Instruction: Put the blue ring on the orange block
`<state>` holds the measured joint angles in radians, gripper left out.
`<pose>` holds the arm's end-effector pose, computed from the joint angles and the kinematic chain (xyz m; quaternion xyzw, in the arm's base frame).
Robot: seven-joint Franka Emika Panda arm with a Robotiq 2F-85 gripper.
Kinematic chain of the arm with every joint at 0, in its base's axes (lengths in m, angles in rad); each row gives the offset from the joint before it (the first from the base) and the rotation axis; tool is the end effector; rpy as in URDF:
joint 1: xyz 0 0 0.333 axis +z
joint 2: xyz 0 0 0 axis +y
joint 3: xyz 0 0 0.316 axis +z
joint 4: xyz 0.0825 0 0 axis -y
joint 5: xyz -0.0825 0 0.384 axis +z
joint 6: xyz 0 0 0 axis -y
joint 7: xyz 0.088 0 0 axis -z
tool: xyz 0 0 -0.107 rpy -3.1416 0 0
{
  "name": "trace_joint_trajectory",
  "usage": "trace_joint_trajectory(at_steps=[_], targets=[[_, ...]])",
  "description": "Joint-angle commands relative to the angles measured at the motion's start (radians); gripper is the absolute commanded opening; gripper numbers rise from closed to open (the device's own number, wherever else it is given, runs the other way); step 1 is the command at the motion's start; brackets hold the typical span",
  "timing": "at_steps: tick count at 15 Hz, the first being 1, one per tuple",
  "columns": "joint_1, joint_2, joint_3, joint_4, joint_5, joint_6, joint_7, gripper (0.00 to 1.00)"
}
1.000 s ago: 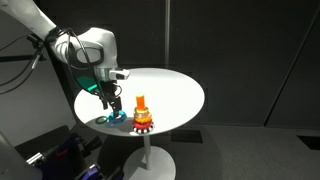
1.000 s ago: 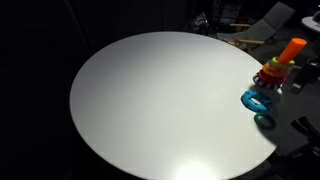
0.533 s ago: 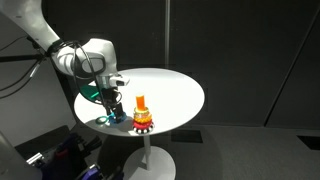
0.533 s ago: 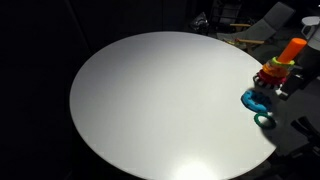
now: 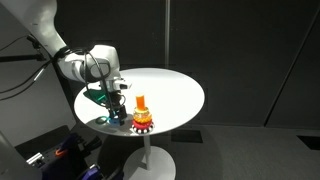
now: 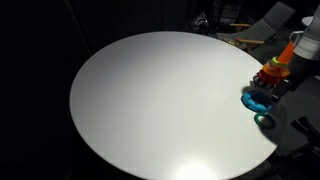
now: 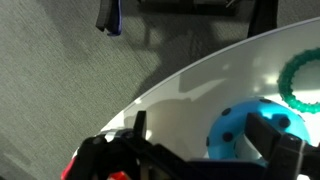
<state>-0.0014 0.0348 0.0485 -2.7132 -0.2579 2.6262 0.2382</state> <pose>0.3898 0.0247 0.2058 0.9964 0.0206 -0.0517 0.0636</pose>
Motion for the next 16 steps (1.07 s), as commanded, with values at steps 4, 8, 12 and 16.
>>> trace_joint_trajectory(at_steps=[4,8,12,16], targets=[[0.026,0.07,-0.028,0.073,-0.052,0.012,0.048,1.0],[0.043,0.102,-0.031,0.09,-0.028,0.03,0.036,1.0],[0.064,0.124,-0.035,0.098,-0.027,0.049,0.038,1.0],[0.081,0.133,-0.043,0.102,-0.028,0.059,0.04,0.56]])
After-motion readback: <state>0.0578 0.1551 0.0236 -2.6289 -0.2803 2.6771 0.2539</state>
